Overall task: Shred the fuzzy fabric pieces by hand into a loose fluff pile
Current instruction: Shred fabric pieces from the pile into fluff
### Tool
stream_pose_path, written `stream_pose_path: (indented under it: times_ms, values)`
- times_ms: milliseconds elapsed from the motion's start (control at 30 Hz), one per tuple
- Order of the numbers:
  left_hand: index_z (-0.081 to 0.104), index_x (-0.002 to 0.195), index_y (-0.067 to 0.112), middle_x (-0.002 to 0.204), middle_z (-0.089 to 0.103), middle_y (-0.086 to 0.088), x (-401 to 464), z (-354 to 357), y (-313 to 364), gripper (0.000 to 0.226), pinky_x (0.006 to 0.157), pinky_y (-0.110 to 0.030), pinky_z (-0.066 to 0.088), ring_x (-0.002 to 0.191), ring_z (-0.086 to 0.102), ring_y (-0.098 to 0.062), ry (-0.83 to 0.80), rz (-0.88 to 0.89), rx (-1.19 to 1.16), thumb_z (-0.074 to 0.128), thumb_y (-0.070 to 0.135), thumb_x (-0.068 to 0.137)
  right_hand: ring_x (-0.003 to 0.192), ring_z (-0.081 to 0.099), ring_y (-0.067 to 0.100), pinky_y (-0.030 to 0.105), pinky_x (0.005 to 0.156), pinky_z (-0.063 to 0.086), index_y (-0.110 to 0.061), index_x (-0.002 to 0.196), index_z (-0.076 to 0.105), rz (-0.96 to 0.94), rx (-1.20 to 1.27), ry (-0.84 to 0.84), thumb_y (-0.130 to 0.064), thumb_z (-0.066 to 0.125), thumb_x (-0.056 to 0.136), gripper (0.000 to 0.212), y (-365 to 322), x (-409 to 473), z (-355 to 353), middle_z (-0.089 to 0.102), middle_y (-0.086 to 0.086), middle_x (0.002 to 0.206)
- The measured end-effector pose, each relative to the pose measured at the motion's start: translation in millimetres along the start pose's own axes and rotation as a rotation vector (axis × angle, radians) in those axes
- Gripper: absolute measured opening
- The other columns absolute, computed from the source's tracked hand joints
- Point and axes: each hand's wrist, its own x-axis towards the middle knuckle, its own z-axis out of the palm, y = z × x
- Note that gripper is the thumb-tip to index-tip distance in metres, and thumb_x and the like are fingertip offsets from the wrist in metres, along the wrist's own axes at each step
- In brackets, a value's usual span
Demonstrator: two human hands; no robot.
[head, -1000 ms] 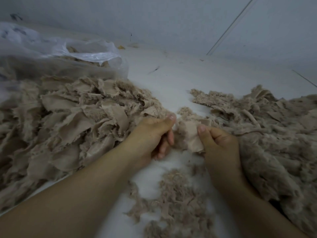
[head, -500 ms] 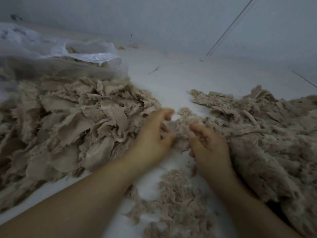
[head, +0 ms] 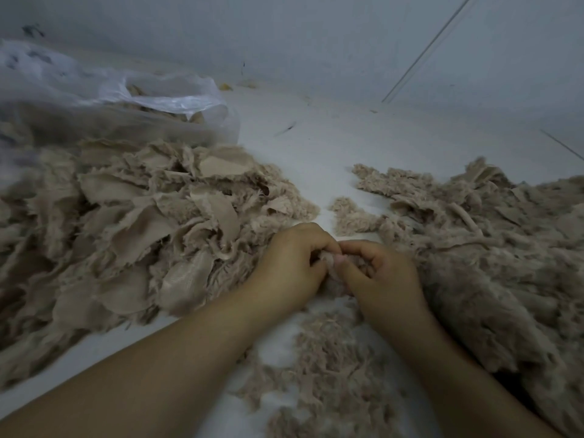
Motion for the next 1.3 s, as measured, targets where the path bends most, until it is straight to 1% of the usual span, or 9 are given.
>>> stream_pose_path:
  times_ms: [133,333,533,733,867,967,1067,1200,1300]
  values:
    - [0.074,0.086,0.011,0.082,0.069,0.001,3.0,0.0,0.4,0.014,0.063,-0.019,0.051,0.070,0.061,-0.004,0.006,-0.122,-0.068,0.065,0.001,0.086,0.060,0.066,0.004,0.023,0.055,0.055,-0.032,0.081,0.071,-0.003,0.079,0.076,-0.020,0.069,0.089,0.015,-0.6,0.1,-1.4,0.071,-0.012,0.070]
    - [0.071,0.071,0.017,0.065,0.068,0.004,2.9,-0.5,2.1,0.024,0.058,-0.025,0.055,0.059,0.064,-0.009,0.126,-0.201,-0.194,0.069,-0.003,0.084,0.056,0.062,0.026,0.040,0.051,0.054,-0.031,0.079,0.070,-0.022,0.141,0.151,-0.015,0.067,0.092,0.021,-3.1,-0.7,-2.6,0.067,-0.003,0.064]
    - [0.073,0.079,0.005,0.055,0.060,0.015,2.5,-3.0,9.8,0.020,0.052,-0.011,0.040,0.051,0.052,0.003,0.272,-0.105,-0.337,0.060,-0.008,0.088,0.062,0.053,0.009,0.024,0.054,0.037,-0.014,0.063,0.060,-0.201,-0.214,-0.013,-0.030,0.057,0.091,0.033,2.9,0.9,1.7,0.055,-0.004,0.063]
    - [0.073,0.090,0.008,0.049,0.060,0.015,-0.4,-3.7,12.0,0.021,0.047,-0.010,0.041,0.042,0.052,0.003,0.281,-0.082,-0.371,0.059,-0.007,0.090,0.095,0.067,0.020,0.043,0.078,0.058,-0.029,0.106,0.069,0.002,0.037,0.162,-0.031,0.056,0.095,0.016,6.2,4.1,-3.3,0.066,0.001,0.110]
    - [0.076,0.095,0.012,0.082,0.073,0.010,-4.9,-2.3,15.9,0.030,0.058,-0.020,0.054,0.062,0.064,-0.001,0.208,-0.024,-0.308,0.058,-0.011,0.087,0.052,0.062,0.010,0.022,0.047,0.045,-0.025,0.092,0.074,-0.004,0.212,0.095,-0.060,0.043,0.089,0.047,-6.2,-2.5,-2.9,0.069,0.001,0.071]
    - [0.075,0.092,0.007,0.073,0.072,0.003,-6.7,-2.4,17.2,0.025,0.056,-0.020,0.053,0.060,0.066,-0.007,0.121,-0.056,-0.427,0.058,-0.007,0.082,0.050,0.059,0.011,0.027,0.046,0.047,-0.025,0.080,0.072,-0.058,0.195,0.034,-0.036,0.060,0.096,0.023,-10.4,-5.2,-3.9,0.065,0.002,0.059]
    - [0.068,0.087,-0.001,0.055,0.064,-0.004,-5.0,-2.8,14.3,0.008,0.042,-0.022,0.045,0.042,0.057,-0.013,0.107,-0.142,-0.537,0.060,-0.003,0.086,0.064,0.067,0.032,0.048,0.055,0.055,-0.009,0.083,0.073,-0.100,0.146,-0.011,-0.025,0.069,0.090,0.018,-9.7,-4.0,-4.5,0.070,0.012,0.069]
    - [0.057,0.101,0.006,0.067,0.055,-0.037,0.3,-2.1,7.4,0.019,0.040,-0.025,0.044,0.041,0.052,-0.020,0.063,-0.235,-0.596,0.069,0.002,0.087,0.045,0.055,0.010,0.024,0.043,0.044,-0.009,0.069,0.072,-0.132,0.119,-0.059,-0.016,0.073,0.088,0.020,-9.2,-5.7,-4.5,0.064,0.002,0.054]
    - [0.069,0.086,0.007,0.064,0.059,-0.030,3.0,-2.6,3.2,0.005,0.042,-0.022,0.042,0.043,0.052,-0.019,0.057,-0.262,-0.564,0.069,0.002,0.087,0.040,0.049,0.005,0.019,0.041,0.040,-0.017,0.064,0.074,-0.130,0.120,-0.067,-0.012,0.077,0.084,0.020,-9.1,-6.7,-4.0,0.060,0.000,0.048]
